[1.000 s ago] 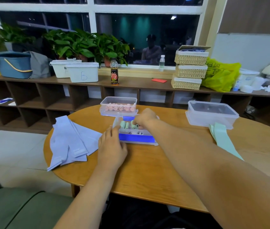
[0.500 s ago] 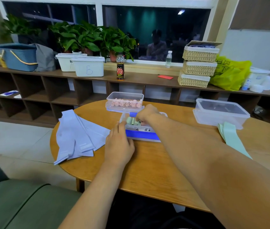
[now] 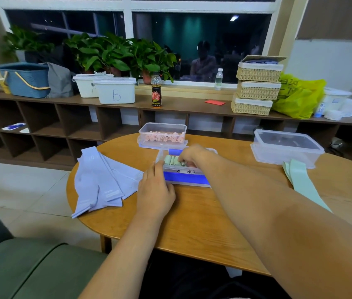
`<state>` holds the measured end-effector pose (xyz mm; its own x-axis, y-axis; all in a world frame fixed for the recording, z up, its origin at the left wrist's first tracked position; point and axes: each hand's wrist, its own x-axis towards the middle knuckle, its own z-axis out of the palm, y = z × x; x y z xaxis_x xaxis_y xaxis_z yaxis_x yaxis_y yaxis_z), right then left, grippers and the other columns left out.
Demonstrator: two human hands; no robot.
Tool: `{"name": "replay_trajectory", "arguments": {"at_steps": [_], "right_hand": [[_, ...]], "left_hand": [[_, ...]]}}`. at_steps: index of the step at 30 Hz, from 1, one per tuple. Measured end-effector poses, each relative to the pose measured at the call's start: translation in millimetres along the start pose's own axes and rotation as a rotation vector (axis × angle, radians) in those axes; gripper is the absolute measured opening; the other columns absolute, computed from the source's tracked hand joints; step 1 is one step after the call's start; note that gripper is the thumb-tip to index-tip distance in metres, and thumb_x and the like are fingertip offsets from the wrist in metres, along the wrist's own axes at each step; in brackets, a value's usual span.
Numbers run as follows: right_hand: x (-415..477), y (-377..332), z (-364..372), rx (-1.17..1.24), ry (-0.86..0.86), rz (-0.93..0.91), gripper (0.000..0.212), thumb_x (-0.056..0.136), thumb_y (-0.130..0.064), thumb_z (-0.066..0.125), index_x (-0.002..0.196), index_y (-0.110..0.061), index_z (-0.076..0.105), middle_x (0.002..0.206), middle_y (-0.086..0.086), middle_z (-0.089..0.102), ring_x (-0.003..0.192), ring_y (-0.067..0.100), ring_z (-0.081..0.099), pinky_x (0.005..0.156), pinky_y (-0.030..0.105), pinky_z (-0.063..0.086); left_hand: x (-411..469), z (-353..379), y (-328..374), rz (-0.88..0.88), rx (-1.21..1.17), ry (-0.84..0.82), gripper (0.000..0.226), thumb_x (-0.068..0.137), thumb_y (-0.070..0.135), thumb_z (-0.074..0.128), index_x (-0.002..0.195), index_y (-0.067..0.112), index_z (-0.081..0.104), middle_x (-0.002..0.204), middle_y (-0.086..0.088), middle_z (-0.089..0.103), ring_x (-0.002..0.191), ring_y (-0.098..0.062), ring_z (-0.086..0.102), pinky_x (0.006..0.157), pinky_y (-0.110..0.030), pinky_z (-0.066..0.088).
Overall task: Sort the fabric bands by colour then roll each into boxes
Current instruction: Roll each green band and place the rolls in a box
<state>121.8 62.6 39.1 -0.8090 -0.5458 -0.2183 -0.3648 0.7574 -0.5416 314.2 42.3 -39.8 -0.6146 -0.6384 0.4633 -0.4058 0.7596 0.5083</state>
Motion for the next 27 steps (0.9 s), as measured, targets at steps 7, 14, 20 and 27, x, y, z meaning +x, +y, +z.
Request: {"name": "replay_trajectory", "arguments": {"at_steps": [7, 14, 20, 27], "right_hand": [[-12, 7, -14, -0.075, 0.122, -0.051, 0.029, 0.09, -0.036, 0.081, 0.099, -0.014, 0.064, 0.092, 0.005, 0.066, 0.086, 0.021, 0.065, 0.064, 0.033, 0.051], [-83, 54, -44, 0.372, 0.192, -0.263, 0.014, 0.089, -0.022, 0.08, 0.085, -0.009, 0.077, 0.089, 0.009, 0.074, 0.082, 0.02, 0.064, 0.076, 0.037, 0.054], [-134, 171, -74, 0.44, 0.269, -0.206, 0.008, 0.092, -0.023, 0.079, 0.084, -0.022, 0.078, 0.088, -0.008, 0.077, 0.084, 0.006, 0.068, 0.075, 0.023, 0.048], [-158, 275, -123, 0.582, 0.391, -0.102, 0.01, 0.094, -0.019, 0.075, 0.085, -0.021, 0.079, 0.092, -0.008, 0.076, 0.094, 0.012, 0.067, 0.081, 0.029, 0.049]], "left_hand": [[0, -1, 2, -0.027, 0.043, -0.027, 0.07, 0.096, 0.027, 0.069, 0.156, 0.026, 0.032, 0.166, -0.005, 0.035, 0.148, -0.026, 0.039, 0.112, -0.044, 0.051], [-18, 6, 34, 0.41, 0.153, 0.074, 0.047, 0.09, 0.023, 0.064, 0.137, 0.018, 0.058, 0.139, -0.004, 0.057, 0.129, -0.025, 0.054, 0.105, -0.041, 0.047], [-34, 39, 86, 0.603, 0.039, -0.066, 0.034, 0.096, 0.031, 0.057, 0.129, 0.024, 0.062, 0.121, 0.005, 0.059, 0.112, -0.02, 0.055, 0.094, -0.037, 0.045], [-56, 80, 168, 0.755, -0.073, -0.303, 0.035, 0.101, 0.04, 0.056, 0.133, 0.029, 0.062, 0.121, 0.011, 0.058, 0.114, -0.015, 0.051, 0.097, -0.038, 0.044]]}}
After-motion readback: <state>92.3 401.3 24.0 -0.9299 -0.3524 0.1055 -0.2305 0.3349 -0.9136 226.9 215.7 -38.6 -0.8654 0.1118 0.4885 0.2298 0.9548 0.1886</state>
